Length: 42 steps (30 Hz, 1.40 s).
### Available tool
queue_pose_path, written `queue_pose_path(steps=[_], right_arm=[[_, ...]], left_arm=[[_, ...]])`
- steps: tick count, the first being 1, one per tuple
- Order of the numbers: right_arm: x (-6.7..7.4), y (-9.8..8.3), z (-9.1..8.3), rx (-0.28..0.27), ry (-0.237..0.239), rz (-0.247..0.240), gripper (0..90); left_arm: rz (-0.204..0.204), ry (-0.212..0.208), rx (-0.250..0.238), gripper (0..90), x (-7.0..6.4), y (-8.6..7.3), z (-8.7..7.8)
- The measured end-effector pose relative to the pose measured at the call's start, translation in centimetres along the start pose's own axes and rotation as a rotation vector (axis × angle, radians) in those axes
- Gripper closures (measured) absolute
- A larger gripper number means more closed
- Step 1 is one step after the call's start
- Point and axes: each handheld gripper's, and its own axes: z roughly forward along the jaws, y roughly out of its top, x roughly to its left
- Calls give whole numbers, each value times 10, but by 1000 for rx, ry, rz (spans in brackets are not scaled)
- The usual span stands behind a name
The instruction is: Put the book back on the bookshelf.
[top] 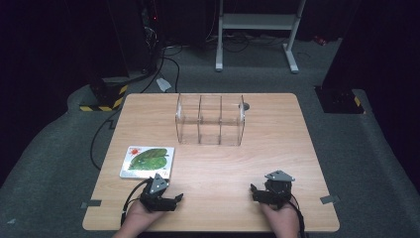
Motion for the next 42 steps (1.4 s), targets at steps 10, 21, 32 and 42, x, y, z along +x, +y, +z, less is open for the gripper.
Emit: queue_pose_path(steps=[10, 21, 32, 42], right_arm=[[0, 0, 0, 0, -1, 3, 97], [0, 0, 0, 0, -1, 3, 98], [0, 0, 0, 0, -1, 2, 98], [0, 0, 0, 0, -1, 2, 99]], left_arm=[[1, -2, 0, 187, 0, 0, 0], [-9, 3, 29, 170, 1, 2, -2], [-75, 51, -79, 163, 15, 11, -24], [-139, 140, -86, 169, 47, 7, -26]])
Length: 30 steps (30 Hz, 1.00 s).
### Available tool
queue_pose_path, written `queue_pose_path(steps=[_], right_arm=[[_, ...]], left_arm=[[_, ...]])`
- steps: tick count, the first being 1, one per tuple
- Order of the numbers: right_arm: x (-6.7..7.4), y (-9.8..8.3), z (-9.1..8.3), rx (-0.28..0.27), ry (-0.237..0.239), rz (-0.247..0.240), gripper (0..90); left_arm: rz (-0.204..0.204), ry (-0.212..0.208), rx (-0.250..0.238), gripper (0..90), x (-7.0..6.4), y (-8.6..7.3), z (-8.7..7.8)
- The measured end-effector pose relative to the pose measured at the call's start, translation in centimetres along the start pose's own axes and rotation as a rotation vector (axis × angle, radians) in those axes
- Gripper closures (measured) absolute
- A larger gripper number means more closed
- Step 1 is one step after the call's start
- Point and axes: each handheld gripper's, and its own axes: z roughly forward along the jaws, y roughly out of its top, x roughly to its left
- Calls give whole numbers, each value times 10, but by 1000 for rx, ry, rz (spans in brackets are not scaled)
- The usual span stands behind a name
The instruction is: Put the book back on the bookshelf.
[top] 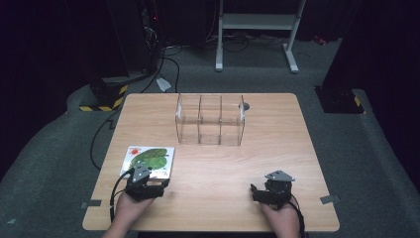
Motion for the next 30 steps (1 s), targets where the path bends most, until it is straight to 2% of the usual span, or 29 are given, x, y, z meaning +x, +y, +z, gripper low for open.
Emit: queue_pose_path(steps=[12, 21, 25, 30], right_arm=[[0, 0, 0, 0, 0, -1, 100], [0, 0, 0, 0, 0, -2, 100], [0, 0, 0, 0, 0, -1, 100], [0, 0, 0, 0, 0, -1, 102]], left_arm=[[-130, 113, -22, 172, 51, -9, -10], [-219, 189, -10, 180, 82, -17, -10], [-267, 189, -17, 207, 92, -18, -6], [-331, 163, 18, 213, 99, -20, 1]])
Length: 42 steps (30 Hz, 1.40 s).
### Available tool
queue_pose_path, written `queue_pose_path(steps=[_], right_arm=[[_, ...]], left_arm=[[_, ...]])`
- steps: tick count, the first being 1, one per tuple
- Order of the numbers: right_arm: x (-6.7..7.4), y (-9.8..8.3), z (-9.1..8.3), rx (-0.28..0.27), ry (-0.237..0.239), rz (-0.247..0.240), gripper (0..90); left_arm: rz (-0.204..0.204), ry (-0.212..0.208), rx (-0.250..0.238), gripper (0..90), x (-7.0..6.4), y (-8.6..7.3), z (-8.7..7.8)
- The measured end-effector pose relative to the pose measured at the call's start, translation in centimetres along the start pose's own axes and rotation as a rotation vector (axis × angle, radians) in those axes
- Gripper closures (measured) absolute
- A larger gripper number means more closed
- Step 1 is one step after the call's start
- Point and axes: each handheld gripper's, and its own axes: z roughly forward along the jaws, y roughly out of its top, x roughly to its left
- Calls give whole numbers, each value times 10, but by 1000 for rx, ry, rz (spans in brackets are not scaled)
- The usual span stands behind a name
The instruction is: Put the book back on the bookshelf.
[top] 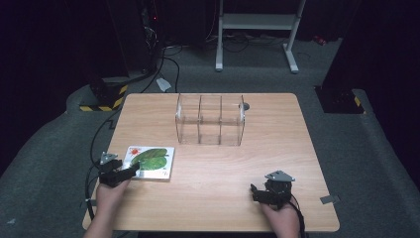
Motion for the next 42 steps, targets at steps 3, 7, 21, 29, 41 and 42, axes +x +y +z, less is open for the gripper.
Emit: queue_pose_path(steps=[3, 7, 21, 29, 41, 42], right_arm=[[0, 0, 0, 0, 0, 0, 102], [0, 0, 0, 0, 0, -1, 102], [0, 0, 0, 0, 0, 1, 102], [0, 0, 0, 0, 0, 0, 102], [0, 0, 0, -1, -1, 0, 106], [1, 0, 0, 0, -1, 2, 107]], left_arm=[[12, 11, 16, 211, -2, -1, 3], [19, 16, 26, 205, -3, -1, 5], [75, -10, 31, 201, -20, -4, 4], [94, -31, 25, 209, -25, -8, 2], [134, -67, 31, 233, -41, -13, -2], [134, -71, 33, 234, -43, -14, -2]])
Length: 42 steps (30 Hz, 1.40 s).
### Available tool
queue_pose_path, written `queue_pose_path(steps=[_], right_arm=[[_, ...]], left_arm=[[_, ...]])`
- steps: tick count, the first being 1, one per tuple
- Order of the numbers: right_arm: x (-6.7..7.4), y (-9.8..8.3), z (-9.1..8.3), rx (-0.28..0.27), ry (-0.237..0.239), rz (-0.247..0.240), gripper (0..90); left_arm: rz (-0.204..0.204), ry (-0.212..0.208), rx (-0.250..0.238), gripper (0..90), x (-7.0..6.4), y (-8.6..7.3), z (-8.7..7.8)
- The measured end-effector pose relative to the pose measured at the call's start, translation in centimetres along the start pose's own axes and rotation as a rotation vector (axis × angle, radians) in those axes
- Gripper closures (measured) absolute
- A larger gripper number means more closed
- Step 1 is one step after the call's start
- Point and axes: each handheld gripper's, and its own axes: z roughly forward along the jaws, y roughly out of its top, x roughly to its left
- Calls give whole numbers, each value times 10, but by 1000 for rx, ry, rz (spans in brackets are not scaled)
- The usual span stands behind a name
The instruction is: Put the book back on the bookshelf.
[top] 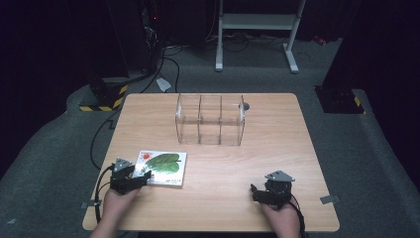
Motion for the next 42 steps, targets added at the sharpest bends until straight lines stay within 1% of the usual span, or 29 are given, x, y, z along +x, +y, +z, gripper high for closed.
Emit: queue_pose_path(steps=[2, 3, 4, 7, 11, 14, 15, 18, 19, 20, 23, 25, 28, 30, 31, 32, 33, 34, 35, 37, 38, 39, 40, 42], right_arm=[[0, 0, 0, -1, -1, -1, 109], [0, 0, 0, -2, -1, -1, 110], [0, 0, 0, -3, -2, -1, 111], [0, -1, -1, -3, -4, 0, 111], [0, -1, -1, -3, -4, 0, 111], [0, -1, -1, -3, -4, 0, 112], [0, -1, -1, -4, -4, 0, 112], [0, -1, -1, -3, -4, 1, 112], [0, -1, -1, -4, -4, -2, 112], [0, -1, -1, -4, -5, -2, 112], [0, -1, -1, -4, -5, -2, 112], [0, -1, -1, -4, -5, -2, 113], [0, -1, -1, -6, -6, -4, 119], [0, -1, -1, -7, -5, 0, 130], [0, -1, -2, -8, -4, 0, 139], [0, -1, -2, -8, 0, 0, 159], [0, -2, -3, -16, 5, -15, 195], [1, -2, -3, -20, 12, -17, 218], [2, -1, -4, -22, 16, -24, 217], [3, 1, -6, -36, 35, -3, 224], [5, 3, -9, -50, 45, 5, 230], [7, 5, -12, -77, 50, 2, 236], [8, 6, -14, -97, 54, -2, 240], [14, 9, -20, -132, 76, 16, 252]], left_arm=[[12, -7, 6, 235, -4, 0, 0], [20, -15, 5, 236, -6, 0, 0], [18, -28, 6, 239, -10, -1, 0], [39, -53, 11, 247, -20, -2, 1], [81, -81, 17, 255, -37, -2, 2], [97, -119, 21, 256, -50, -2, 4], [108, -130, 21, 257, -55, -2, 5], [133, -146, 25, 256, -69, -2, 6], [152, -152, 28, 257, -72, -2, 6], [153, -161, 30, 256, -76, -2, 7], [181, -183, 34, 256, -85, -2, 7], [187, -203, 39, 256, -91, -3, 7], [210, -224, 42, 257, -99, -4, 7], [219, -241, 46, 257, -105, -4, 7], [233, -246, 48, 257, -106, -4, 7], [231, -256, 51, 259, -109, -5, 7], [234, -264, 50, 260, -112, -5, 7], [243, -272, 53, 261, -114, -6, 7], [247, -279, 56, 260, -116, -6, 7], [262, -283, 57, 259, -120, -6, 7], [255, -288, 56, 259, -123, -6, 8], [262, -287, 55, 258, -124, -6, 8], [257, -294, 57, 258, -126, -6, 8], [264, -300, 56, 258, -129, -7, 9]])
